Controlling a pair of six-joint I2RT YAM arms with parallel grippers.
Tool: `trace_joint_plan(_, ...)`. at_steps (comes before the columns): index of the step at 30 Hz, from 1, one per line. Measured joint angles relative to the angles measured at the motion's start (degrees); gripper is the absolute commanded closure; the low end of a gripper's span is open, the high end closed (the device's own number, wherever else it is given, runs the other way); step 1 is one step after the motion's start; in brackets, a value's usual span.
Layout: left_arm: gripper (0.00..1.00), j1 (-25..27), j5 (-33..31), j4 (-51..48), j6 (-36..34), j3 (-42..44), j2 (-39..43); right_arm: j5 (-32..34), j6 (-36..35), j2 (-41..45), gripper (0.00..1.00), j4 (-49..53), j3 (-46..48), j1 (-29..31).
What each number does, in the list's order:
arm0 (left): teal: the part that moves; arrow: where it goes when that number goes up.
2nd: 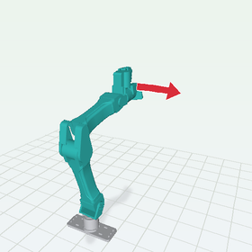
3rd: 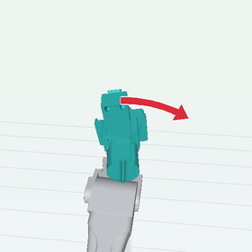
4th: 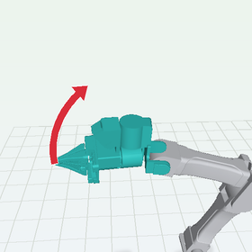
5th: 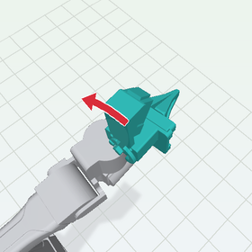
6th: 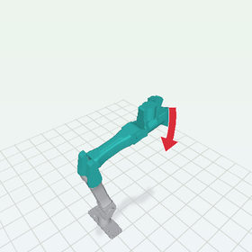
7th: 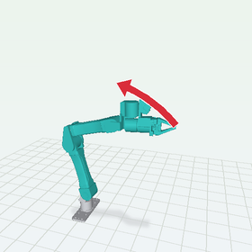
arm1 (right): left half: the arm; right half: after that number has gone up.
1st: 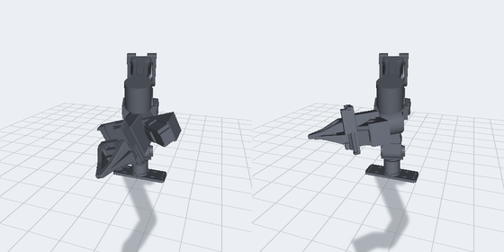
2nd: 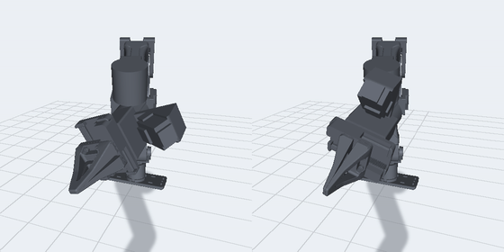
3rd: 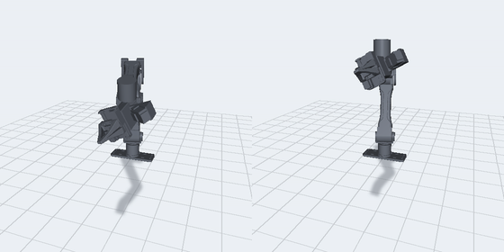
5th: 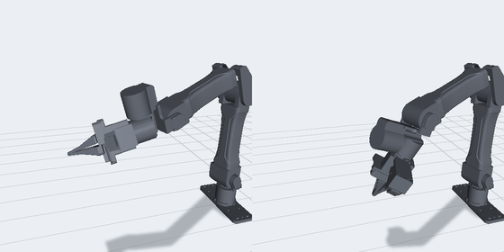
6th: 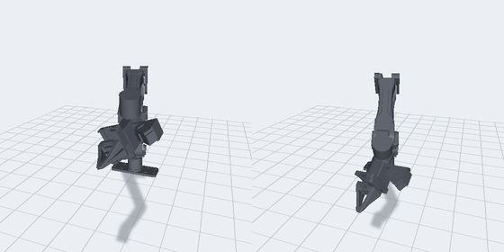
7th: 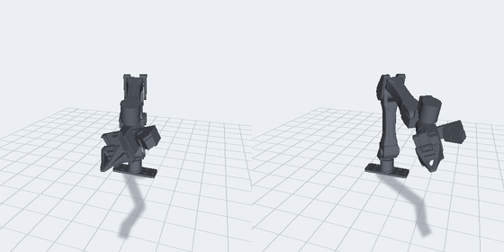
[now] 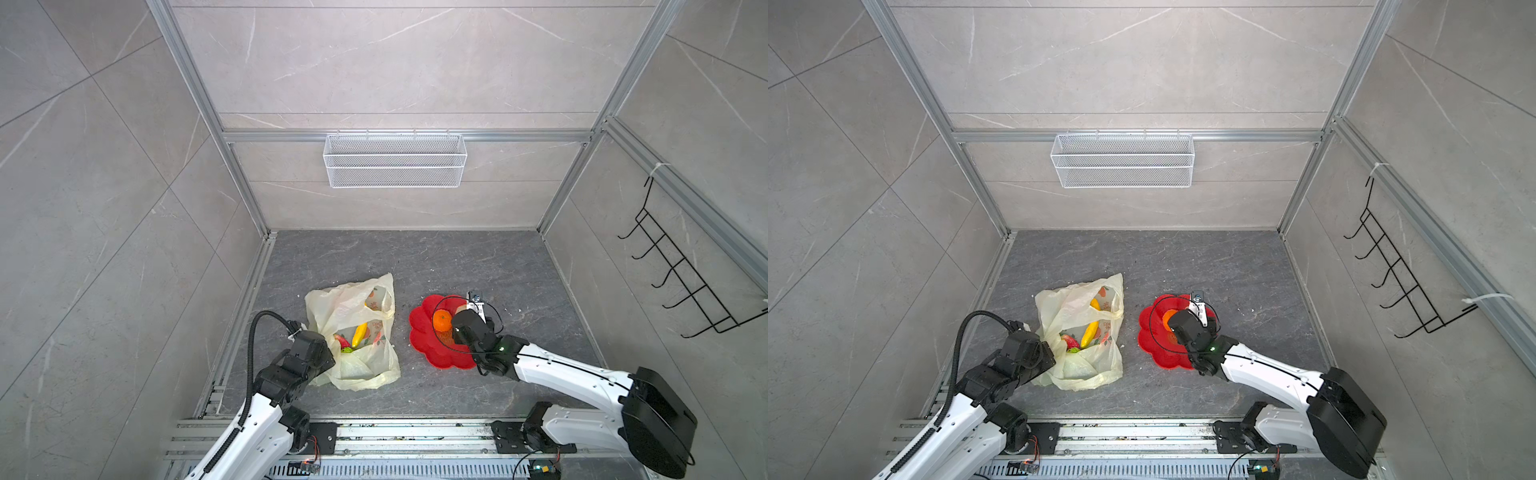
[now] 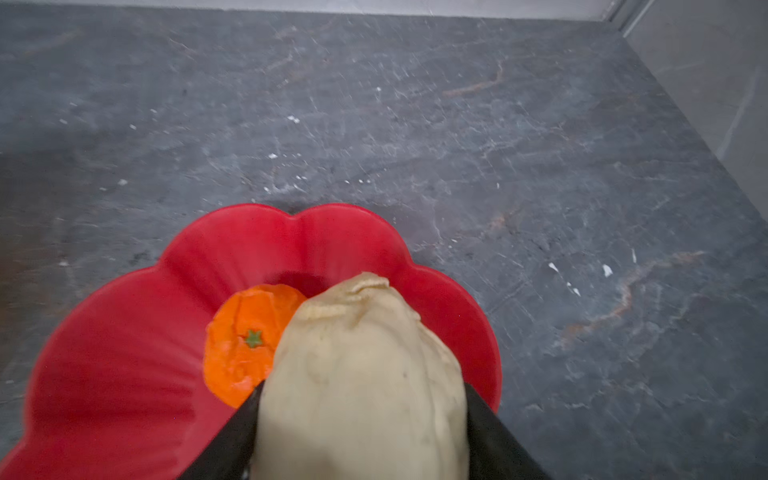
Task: Take the fake fruits out of the plastic bag
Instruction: 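Lower the cream fruit beside the orange and open the right gripper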
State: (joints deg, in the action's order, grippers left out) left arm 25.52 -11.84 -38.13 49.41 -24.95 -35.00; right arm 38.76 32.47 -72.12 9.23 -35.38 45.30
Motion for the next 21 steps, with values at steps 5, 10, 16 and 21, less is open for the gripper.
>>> trace_joint_plan(5,1.00,0.0,0.0,-0.1,0.0,0.0,1.9,2.7,3.1,-4.8,0.41,0.4,-0.7,0.0)
trace_joint_plan(10,1.00,0.0,-0.1,-0.2,0.0,0.0,2.4,3.7,4.7,-9.0,0.39,0.4,-1.6,0.0)
trace_joint_plan(16,1.00,0.0,0.0,-0.2,0.0,0.0,2.4,3.6,5.5,-12.3,0.37,-0.5,-3.0,0.0)
trace_joint_plan(21,1.00,0.0,0.0,-0.2,0.0,0.0,2.5,3.0,5.5,-14.5,0.32,-1.3,-4.2,-0.1)
